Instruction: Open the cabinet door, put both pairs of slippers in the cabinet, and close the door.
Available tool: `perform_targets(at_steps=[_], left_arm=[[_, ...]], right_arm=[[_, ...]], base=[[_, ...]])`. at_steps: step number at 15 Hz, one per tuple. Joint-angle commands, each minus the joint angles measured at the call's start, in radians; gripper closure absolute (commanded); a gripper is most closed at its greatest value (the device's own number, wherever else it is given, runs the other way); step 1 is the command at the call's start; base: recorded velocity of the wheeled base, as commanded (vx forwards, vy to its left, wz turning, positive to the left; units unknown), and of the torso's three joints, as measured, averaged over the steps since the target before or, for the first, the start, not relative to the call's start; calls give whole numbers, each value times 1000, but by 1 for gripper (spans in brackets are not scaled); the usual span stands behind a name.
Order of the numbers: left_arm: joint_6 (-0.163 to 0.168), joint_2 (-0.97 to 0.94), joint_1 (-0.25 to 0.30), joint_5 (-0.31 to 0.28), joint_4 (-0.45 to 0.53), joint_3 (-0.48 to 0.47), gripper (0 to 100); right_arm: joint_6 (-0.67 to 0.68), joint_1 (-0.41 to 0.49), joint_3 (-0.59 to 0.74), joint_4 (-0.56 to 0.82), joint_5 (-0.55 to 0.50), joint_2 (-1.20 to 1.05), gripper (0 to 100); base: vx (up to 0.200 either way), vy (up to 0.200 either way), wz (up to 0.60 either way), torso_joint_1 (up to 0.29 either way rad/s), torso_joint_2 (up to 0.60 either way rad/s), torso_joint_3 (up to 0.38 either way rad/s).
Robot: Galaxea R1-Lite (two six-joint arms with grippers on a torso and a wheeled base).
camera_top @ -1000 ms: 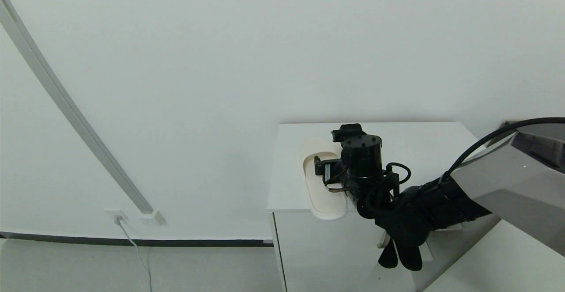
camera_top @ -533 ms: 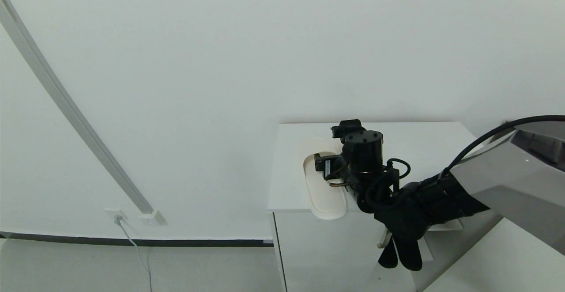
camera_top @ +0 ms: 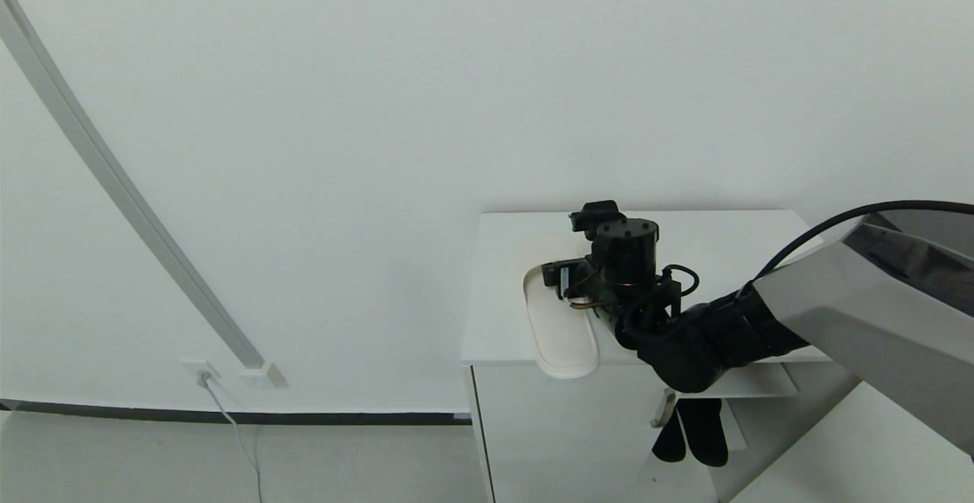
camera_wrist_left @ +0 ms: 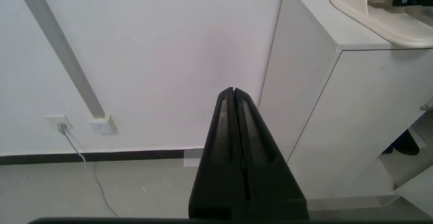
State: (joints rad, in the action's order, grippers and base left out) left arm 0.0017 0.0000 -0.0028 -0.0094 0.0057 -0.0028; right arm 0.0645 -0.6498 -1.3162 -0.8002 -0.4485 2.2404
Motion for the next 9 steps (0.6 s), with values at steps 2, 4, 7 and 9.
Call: perform_targets(at_steps=[2,4,7,9], left_arm=[[0,2,0,0,0,0,100],[0,2,0,0,0,1,100],[0,2,0,0,0,0,100],[0,0,0,0,0,0,100]], right_arm=[[-25,7,-40,-7,2,24,0],[-28,18,-61,-7,1,38,0],[-28,22,-64,-5,2,44,100],[-28,22,-63,-7,1,44,100]], base=[[0,0,0,0,0,0],[0,0,0,0,0,0],[0,0,0,0,0,0],[0,0,0,0,0,0]])
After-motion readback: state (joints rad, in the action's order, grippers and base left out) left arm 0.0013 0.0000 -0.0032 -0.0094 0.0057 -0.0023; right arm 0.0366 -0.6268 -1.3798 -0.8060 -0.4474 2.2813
